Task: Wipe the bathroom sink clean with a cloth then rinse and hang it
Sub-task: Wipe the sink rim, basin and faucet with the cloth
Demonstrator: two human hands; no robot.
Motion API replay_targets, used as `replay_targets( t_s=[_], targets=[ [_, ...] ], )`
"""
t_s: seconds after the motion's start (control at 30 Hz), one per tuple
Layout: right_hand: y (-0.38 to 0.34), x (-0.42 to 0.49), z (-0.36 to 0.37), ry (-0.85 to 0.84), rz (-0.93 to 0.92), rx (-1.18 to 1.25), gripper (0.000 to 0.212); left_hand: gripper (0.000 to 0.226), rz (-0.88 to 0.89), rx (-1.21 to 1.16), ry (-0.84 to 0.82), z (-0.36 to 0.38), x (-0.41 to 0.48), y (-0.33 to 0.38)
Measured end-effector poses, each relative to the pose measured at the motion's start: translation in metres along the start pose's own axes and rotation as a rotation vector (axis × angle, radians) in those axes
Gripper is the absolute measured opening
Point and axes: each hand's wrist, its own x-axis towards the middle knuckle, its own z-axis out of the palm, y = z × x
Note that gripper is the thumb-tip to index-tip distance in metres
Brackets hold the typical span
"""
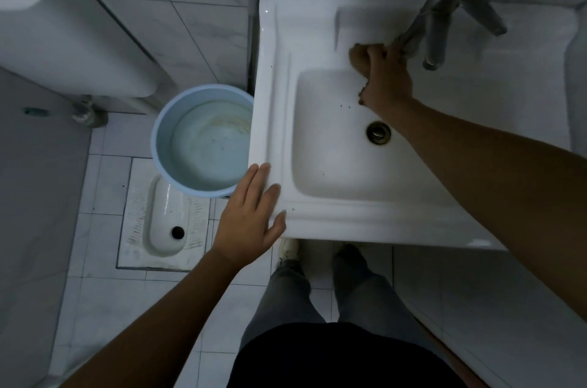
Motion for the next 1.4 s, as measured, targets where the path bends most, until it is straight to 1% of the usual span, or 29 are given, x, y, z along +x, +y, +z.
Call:
replay_targets(
  t_s=[0.07, 0.17, 0.23, 0.3, 0.33, 0.4, 0.43, 0.5, 0.57, 0.67, 0.73, 0.77, 0.93, 1.0, 1.1, 1.17, 1.23, 1.33, 1.4],
  targets=[
    [0.001, 0.002, -0.002, -0.006, -0.025, -0.004, 0.091, 0.050, -0.021, 0.025, -0.014, -0.004, 0.001, 0.004],
    [0.010, -0.001, -0.014, -0.062, -0.065, -0.010, 0.091, 0.048, -0.086, 0.050, -0.035, -0.012, 0.003, 0.017],
    [0.018, -0.011, -0.027, -0.104, -0.114, 0.038, 0.078, 0.050, -0.130, 0.066, -0.057, -0.014, 0.003, 0.025],
    [0.027, -0.031, -0.029, -0.156, -0.200, 0.170, 0.059, 0.052, -0.181, 0.088, -0.086, -0.016, 0.002, 0.033],
    [0.031, -0.045, -0.027, -0.190, -0.206, 0.264, 0.053, 0.052, -0.209, 0.096, -0.088, -0.018, 0.001, 0.038],
    [0.039, -0.075, -0.015, -0.270, -0.178, 0.471, 0.052, 0.053, -0.267, 0.099, -0.053, -0.022, -0.001, 0.049],
    [0.041, -0.092, -0.006, -0.298, -0.206, 0.514, 0.054, 0.054, -0.298, 0.103, -0.032, -0.024, -0.003, 0.055],
    [0.036, -0.127, 0.007, -0.317, -0.346, 0.438, 0.056, 0.057, -0.364, 0.120, -0.017, -0.026, -0.011, 0.065],
    [0.019, -0.158, 0.015, -0.337, -0.528, 0.358, 0.059, 0.059, -0.426, 0.134, -0.035, -0.025, -0.023, 0.070],
    [-0.013, -0.194, 0.028, -0.407, -0.760, 0.277, 0.067, 0.063, -0.462, 0.165, -0.067, -0.024, -0.040, 0.075],
    [-0.026, -0.209, 0.039, -0.402, -0.858, 0.191, 0.069, 0.062, -0.444, 0.177, -0.085, -0.024, -0.046, 0.077],
    [-0.029, -0.213, 0.043, -0.382, -0.872, 0.173, 0.068, 0.062, -0.434, 0.177, -0.091, -0.024, -0.048, 0.077],
    [-0.010, -0.203, 0.039, -0.307, -0.845, 0.115, 0.065, 0.064, -0.394, 0.151, -0.085, -0.025, -0.046, 0.068],
    [0.010, -0.193, 0.037, -0.282, -0.747, 0.036, 0.063, 0.062, -0.369, 0.126, -0.069, -0.025, -0.042, 0.062],
    [0.044, -0.177, 0.031, -0.301, -0.519, -0.046, 0.059, 0.061, -0.342, 0.085, -0.036, -0.025, -0.032, 0.053],
    [0.058, -0.169, 0.025, -0.318, -0.379, -0.026, 0.057, 0.060, -0.314, 0.081, -0.025, -0.025, -0.025, 0.046],
    [0.058, -0.161, 0.020, -0.334, -0.294, 0.029, 0.060, 0.060, -0.285, 0.090, -0.025, -0.025, -0.016, 0.039],
    [0.036, -0.146, 0.010, -0.265, -0.244, 0.168, 0.060, 0.061, -0.247, 0.074, -0.015, -0.026, 0.001, 0.030],
    [0.013, -0.132, -0.001, -0.198, -0.246, 0.195, 0.064, 0.060, -0.223, 0.052, -0.013, -0.026, 0.013, 0.025]
  ],
)
